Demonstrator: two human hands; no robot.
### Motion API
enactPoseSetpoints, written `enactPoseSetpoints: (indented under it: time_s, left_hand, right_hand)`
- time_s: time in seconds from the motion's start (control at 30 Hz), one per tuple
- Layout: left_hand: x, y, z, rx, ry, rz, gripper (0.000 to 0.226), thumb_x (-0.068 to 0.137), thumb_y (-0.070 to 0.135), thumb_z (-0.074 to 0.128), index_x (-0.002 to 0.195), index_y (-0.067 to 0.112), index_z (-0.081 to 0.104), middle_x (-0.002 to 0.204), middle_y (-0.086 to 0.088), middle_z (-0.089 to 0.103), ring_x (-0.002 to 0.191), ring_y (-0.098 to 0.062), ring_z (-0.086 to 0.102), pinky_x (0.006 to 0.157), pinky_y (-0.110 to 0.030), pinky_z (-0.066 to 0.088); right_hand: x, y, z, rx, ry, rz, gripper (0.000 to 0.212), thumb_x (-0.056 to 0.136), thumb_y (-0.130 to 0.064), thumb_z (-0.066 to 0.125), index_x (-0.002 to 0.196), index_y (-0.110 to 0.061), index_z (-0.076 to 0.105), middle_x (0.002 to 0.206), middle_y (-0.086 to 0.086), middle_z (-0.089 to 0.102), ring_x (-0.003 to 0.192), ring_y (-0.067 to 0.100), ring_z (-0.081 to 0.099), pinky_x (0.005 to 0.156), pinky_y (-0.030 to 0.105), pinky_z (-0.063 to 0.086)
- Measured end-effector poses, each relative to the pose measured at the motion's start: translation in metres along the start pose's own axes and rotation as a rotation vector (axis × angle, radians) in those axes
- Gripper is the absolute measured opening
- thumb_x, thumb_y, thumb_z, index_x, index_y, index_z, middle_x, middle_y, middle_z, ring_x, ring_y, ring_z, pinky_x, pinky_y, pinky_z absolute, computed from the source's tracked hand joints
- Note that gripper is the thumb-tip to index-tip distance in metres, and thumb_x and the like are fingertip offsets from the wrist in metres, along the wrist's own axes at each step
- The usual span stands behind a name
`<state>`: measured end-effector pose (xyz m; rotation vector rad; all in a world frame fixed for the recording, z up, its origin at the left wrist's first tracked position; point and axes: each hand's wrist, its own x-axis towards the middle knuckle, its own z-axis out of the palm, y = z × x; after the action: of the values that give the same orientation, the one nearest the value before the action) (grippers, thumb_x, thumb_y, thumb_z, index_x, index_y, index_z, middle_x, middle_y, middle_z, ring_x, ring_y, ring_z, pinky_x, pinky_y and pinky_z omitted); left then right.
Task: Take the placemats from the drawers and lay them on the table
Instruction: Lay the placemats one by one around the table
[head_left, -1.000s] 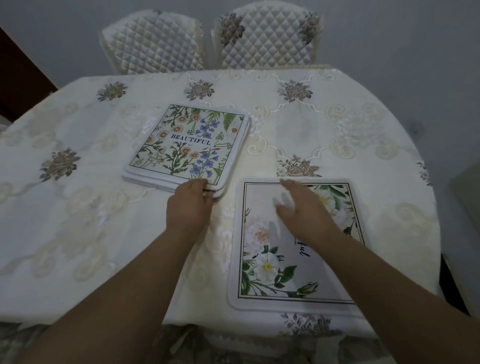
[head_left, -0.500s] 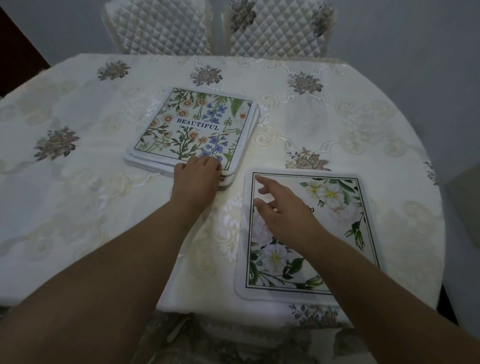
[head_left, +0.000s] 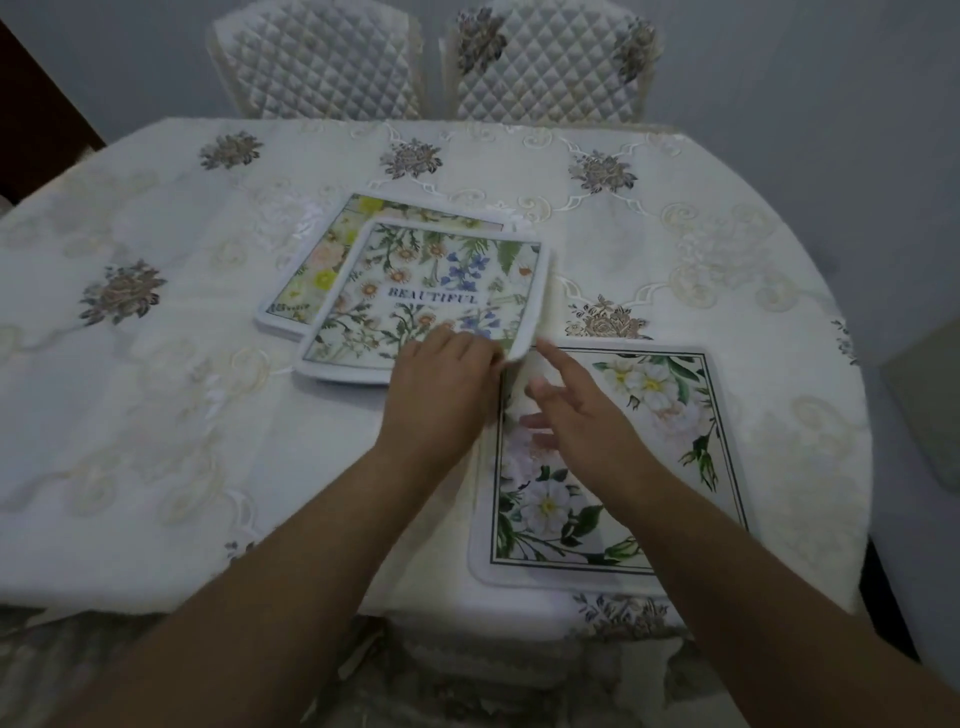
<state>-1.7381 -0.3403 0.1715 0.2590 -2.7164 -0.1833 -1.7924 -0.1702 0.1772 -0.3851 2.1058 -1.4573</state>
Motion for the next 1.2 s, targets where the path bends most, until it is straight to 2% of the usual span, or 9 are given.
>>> enactPoseSetpoints:
  time_s: [0.13, 0.23, 0.37, 0.47, 0.6, 0.7, 0.87, 0.97, 1.2]
  left_hand:
    - [-0.053, 0.05, -0.021, -0.128, -0.051, 0.146, 0.021, 0.099, 0.033, 0.053, 0.097, 0.023, 0.071, 0.091, 0.005, 0.068, 0.09, -0.021, 0.057, 0.076, -0.038, 0.042]
    - [-0.08, 0.067, -0.017, -0.231, -0.173, 0.153, 0.02, 0.101, 0.038, 0.051, 0.102, 0.028, 0.068, 0.097, 0.01, 0.067, 0.099, -0.017, 0.057, 0.086, -0.039, 0.042]
    - [-0.093, 0.038, 0.008, -0.21, -0.394, -0.332, 0.042, 0.102, 0.055, 0.038, 0.139, 0.039, 0.049, 0.147, 0.007, 0.045, 0.141, -0.016, 0.034, 0.111, -0.046, 0.031]
    - [-0.088, 0.002, 0.01, -0.33, -0.377, -0.726, 0.056, 0.1, 0.059, 0.041, 0.153, 0.04, 0.034, 0.167, -0.002, 0.021, 0.154, -0.026, 0.016, 0.118, -0.06, 0.022]
    - [-0.086, -0.022, -0.006, -0.522, -0.34, -0.942, 0.073, 0.091, 0.056, 0.065, 0.153, 0.034, 0.035, 0.16, -0.008, 0.037, 0.144, -0.031, 0.038, 0.113, -0.051, 0.038]
    - [-0.08, -0.007, -0.036, -0.988, -0.3, -1.17, 0.072, 0.092, 0.04, 0.074, 0.153, 0.034, 0.035, 0.12, -0.001, 0.067, 0.102, -0.022, 0.064, 0.08, -0.034, 0.05]
    - [-0.088, 0.021, -0.077, -0.962, -0.356, -1.096, 0.082, 0.087, 0.051, 0.075, 0.155, 0.036, 0.031, 0.149, -0.005, 0.049, 0.128, -0.024, 0.052, 0.1, -0.042, 0.045]
    - [-0.094, 0.044, -0.108, -1.161, -0.366, -1.156, 0.085, 0.084, 0.055, 0.076, 0.152, 0.052, 0.026, 0.149, -0.005, 0.054, 0.125, -0.029, 0.062, 0.098, -0.051, 0.052]
    - [-0.096, 0.11, -0.172, -1.343, -0.291, -0.884, 0.059, 0.103, 0.005, 0.055, 0.145, 0.045, 0.05, 0.127, -0.001, 0.071, 0.102, -0.032, 0.074, 0.084, -0.057, 0.06]
  right_hand:
    - [-0.004, -0.003, -0.005, 0.204, 0.044, 0.139, 0.047, 0.092, -0.056, 0.061, 0.134, -0.066, 0.042, 0.136, -0.008, 0.056, 0.112, 0.018, 0.063, 0.092, 0.047, 0.057]
    - [-0.012, 0.011, -0.004, 0.179, 0.073, 0.254, 0.059, 0.092, -0.02, 0.069, 0.138, -0.052, 0.048, 0.136, -0.004, 0.052, 0.097, 0.015, 0.065, 0.075, 0.038, 0.06]
    - [-0.023, 0.023, -0.008, 0.102, 0.109, 0.237, 0.068, 0.089, 0.005, 0.061, 0.14, -0.041, 0.053, 0.124, -0.007, 0.061, 0.084, 0.001, 0.064, 0.066, 0.018, 0.056]
    - [-0.035, 0.02, -0.018, 0.102, 0.119, 0.193, 0.07, 0.087, 0.011, 0.054, 0.131, -0.044, 0.06, 0.13, -0.01, 0.056, 0.09, 0.014, 0.067, 0.076, 0.037, 0.059]
    - [-0.056, 0.013, -0.034, 0.119, 0.209, 0.134, 0.073, 0.078, 0.018, 0.052, 0.109, -0.045, 0.072, 0.135, -0.007, 0.055, 0.08, 0.012, 0.068, 0.084, 0.055, 0.054]
    - [-0.072, 0.004, -0.055, 0.183, 0.231, 0.119, 0.077, 0.075, 0.02, 0.052, 0.105, -0.047, 0.074, 0.136, -0.005, 0.057, 0.082, 0.004, 0.069, 0.08, 0.06, 0.055]
    - [-0.117, -0.012, -0.094, 0.235, 0.183, 0.076, 0.078, 0.074, 0.023, 0.054, 0.112, -0.042, 0.074, 0.136, 0.002, 0.061, 0.114, 0.022, 0.065, 0.081, 0.042, 0.061]
    - [-0.15, -0.031, -0.124, 0.326, 0.146, 0.092, 0.073, 0.08, 0.023, 0.054, 0.115, -0.037, 0.074, 0.131, 0.002, 0.064, 0.106, 0.022, 0.069, 0.059, 0.024, 0.055]
    - [-0.229, -0.067, -0.185, 0.352, 0.122, 0.054, 0.07, 0.083, 0.023, 0.054, 0.12, -0.033, 0.072, 0.129, 0.008, 0.066, 0.108, 0.025, 0.07, 0.085, 0.048, 0.059]
